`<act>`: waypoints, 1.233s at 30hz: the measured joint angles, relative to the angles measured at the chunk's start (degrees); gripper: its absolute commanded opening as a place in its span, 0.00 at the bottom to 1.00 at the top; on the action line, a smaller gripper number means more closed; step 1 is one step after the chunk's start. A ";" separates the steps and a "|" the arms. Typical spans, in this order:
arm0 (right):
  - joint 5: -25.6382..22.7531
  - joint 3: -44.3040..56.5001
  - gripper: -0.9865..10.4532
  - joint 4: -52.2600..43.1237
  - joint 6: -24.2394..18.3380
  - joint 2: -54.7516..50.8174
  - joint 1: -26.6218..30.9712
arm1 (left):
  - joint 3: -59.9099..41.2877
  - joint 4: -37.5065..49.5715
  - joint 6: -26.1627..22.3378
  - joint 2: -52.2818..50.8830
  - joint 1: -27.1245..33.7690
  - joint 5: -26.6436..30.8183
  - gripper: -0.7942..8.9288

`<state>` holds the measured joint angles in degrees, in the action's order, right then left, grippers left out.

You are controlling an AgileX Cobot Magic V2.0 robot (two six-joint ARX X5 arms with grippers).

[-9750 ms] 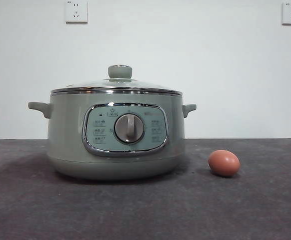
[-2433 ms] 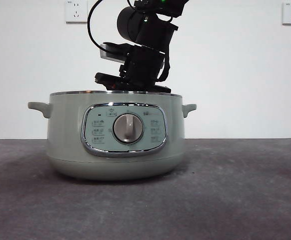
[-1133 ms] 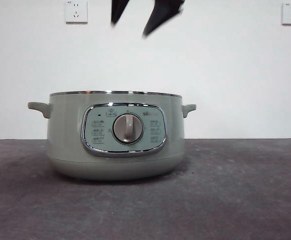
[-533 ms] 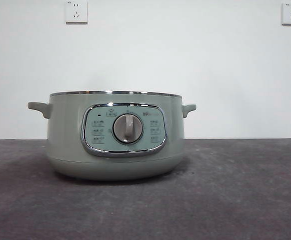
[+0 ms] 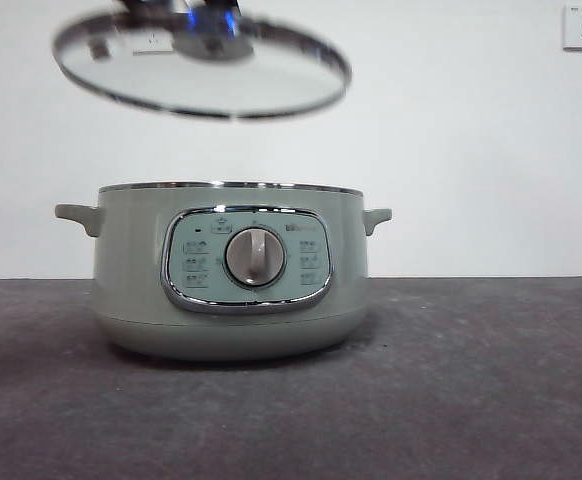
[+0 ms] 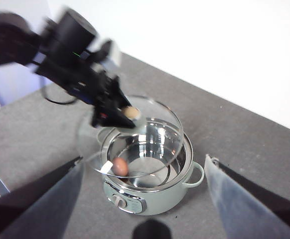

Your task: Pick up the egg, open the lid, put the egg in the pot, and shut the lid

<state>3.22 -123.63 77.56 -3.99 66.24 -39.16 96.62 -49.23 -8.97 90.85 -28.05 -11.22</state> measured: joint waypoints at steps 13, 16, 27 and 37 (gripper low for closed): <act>-4.13 12.55 0.44 0.00 3.08 -13.46 0.00 | 0.00 6.78 -0.04 8.83 0.00 1.29 0.07; -4.76 14.67 0.44 0.00 3.43 -15.19 0.00 | 0.00 6.86 -0.04 9.70 0.00 1.31 0.07; -7.93 16.13 0.44 0.00 3.80 -16.44 -0.13 | -1.70 7.15 -0.02 10.73 -0.02 1.05 0.07; -7.96 16.13 0.44 0.00 3.80 -16.44 -0.13 | -3.58 8.17 0.00 9.81 0.00 1.64 0.07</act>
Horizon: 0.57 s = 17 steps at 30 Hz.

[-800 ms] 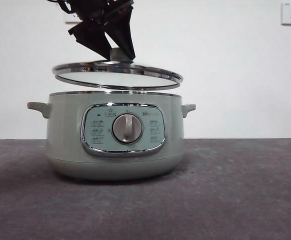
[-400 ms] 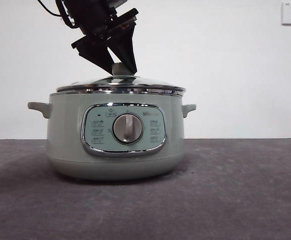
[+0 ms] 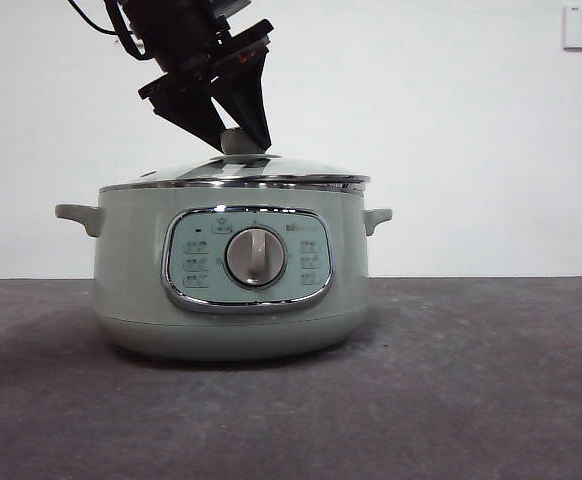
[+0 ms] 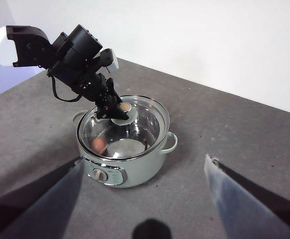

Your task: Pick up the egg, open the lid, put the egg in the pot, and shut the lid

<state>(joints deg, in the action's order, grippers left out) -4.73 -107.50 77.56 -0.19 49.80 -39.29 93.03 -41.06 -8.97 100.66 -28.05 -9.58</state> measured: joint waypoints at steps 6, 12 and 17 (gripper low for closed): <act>0.00 0.00 0.44 0.00 0.00 0.00 0.00 | -0.02 -0.11 0.00 -0.04 0.04 0.00 0.07; 0.00 0.02 0.44 0.00 0.00 0.00 0.00 | -0.04 -1.46 -0.04 -0.31 0.26 0.02 0.07; 0.00 0.04 0.44 0.00 0.00 0.00 0.00 | -0.04 -1.53 -0.09 -0.39 0.28 0.02 0.07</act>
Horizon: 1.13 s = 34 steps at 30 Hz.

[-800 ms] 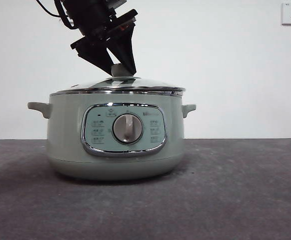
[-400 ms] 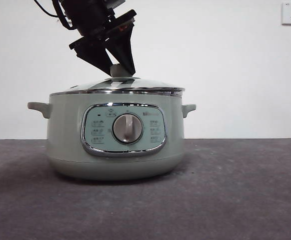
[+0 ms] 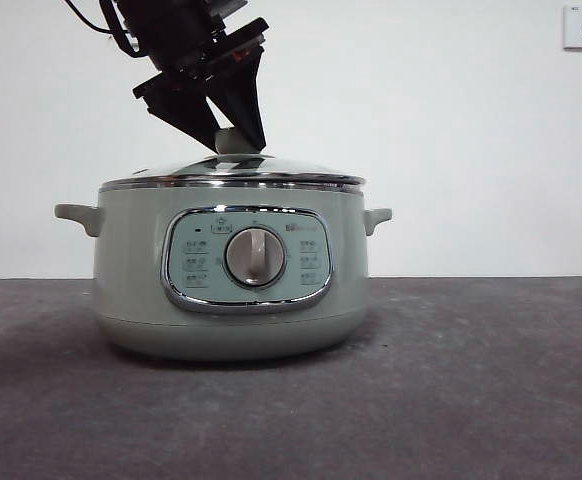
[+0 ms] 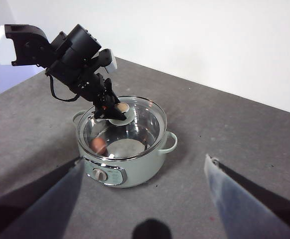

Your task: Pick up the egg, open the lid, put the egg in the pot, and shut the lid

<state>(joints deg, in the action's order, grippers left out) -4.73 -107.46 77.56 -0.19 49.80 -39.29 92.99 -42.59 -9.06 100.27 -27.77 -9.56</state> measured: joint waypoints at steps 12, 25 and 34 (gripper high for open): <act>0.00 0.02 0.44 0.00 0.00 0.00 0.00 | 0.00 -0.92 -0.52 -0.17 0.00 -0.07 0.07; 0.00 1.51 0.44 0.00 -0.02 -0.02 -0.02 | 0.74 -4.85 -1.92 -1.90 0.02 0.59 0.07; 0.00 3.63 0.44 0.00 0.00 0.00 -0.02 | 0.98 -5.38 -2.14 -1.99 0.24 0.44 0.07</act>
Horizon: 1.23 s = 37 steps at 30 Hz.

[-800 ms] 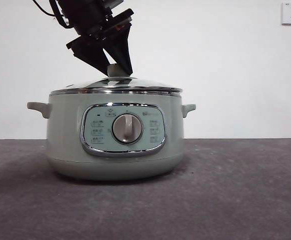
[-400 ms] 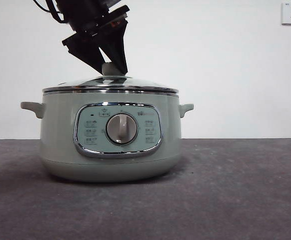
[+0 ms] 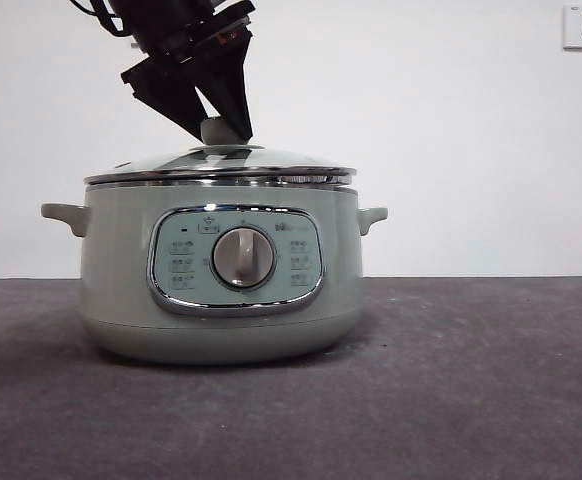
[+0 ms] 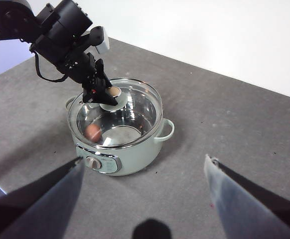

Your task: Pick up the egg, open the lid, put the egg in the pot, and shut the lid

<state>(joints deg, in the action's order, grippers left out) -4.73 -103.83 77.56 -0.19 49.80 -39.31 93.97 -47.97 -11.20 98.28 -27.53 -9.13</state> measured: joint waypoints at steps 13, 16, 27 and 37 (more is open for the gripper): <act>0.00 0.00 0.44 0.00 0.00 0.00 0.02 | 0.09 -0.15 -0.15 0.00 0.26 -0.15 0.07; 0.00 0.00 0.44 0.00 0.00 0.00 0.02 | 0.09 -0.15 -0.15 0.00 0.37 -0.31 0.07; 0.00 0.00 0.44 0.00 0.00 0.00 0.00 | 0.70 -0.57 -0.35 1.86 0.37 -0.44 0.07; 0.00 0.00 0.44 0.00 0.00 0.00 0.00 | 0.85 -0.92 -0.37 1.90 0.39 -0.46 0.20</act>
<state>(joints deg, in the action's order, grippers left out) -4.73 -103.83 77.56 -0.19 49.80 -39.31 94.83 -48.88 -11.57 100.18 -27.14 -9.58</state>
